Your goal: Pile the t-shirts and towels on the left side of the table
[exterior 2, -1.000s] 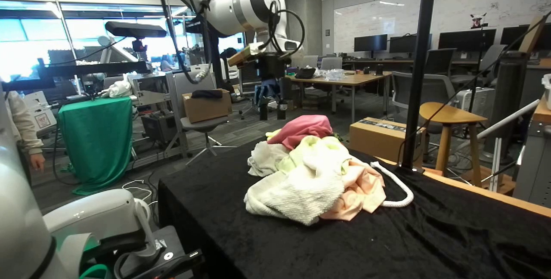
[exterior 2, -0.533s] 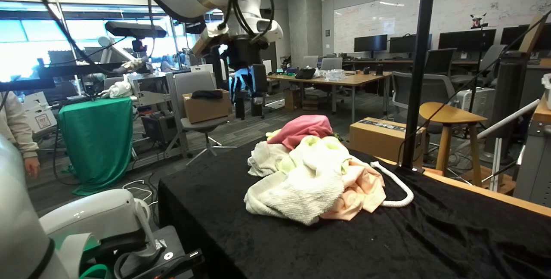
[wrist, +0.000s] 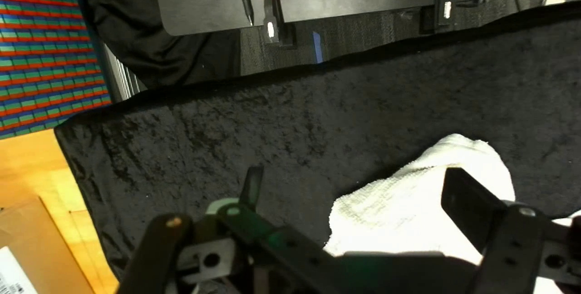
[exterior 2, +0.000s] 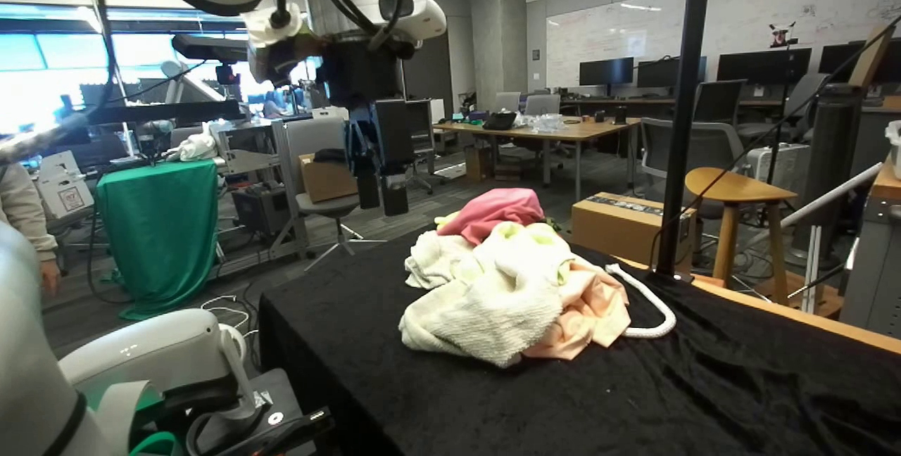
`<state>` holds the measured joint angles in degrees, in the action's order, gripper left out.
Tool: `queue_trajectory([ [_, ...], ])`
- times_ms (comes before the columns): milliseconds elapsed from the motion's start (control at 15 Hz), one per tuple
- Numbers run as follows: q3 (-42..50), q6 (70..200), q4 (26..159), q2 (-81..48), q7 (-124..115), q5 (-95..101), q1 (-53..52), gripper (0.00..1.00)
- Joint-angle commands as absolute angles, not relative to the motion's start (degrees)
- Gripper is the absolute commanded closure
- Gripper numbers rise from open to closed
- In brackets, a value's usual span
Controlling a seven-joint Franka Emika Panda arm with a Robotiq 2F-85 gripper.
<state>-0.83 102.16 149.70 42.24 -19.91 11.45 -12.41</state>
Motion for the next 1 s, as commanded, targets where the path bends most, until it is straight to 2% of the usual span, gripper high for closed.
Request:
queue_trajectory([
  [0, -1.62, 107.47, 159.70, 55.74, -11.22, 15.34, -6.73, 0.00],
  [133, -0.54, 109.76, 162.92, 60.68, -6.45, 17.97, -4.78, 0.00],
  [200, -0.33, 109.66, 158.40, 58.34, -4.04, 18.77, -3.95, 0.00],
  [600, 5.42, 118.89, 158.56, 62.26, 6.96, 19.95, -1.99, 0.00],
  [667, 2.51, 116.27, 158.51, 60.80, 4.28, 18.72, -1.38, 0.00],
  [933, 4.40, 117.79, 158.45, 61.20, 6.69, 18.62, -1.14, 0.00],
])
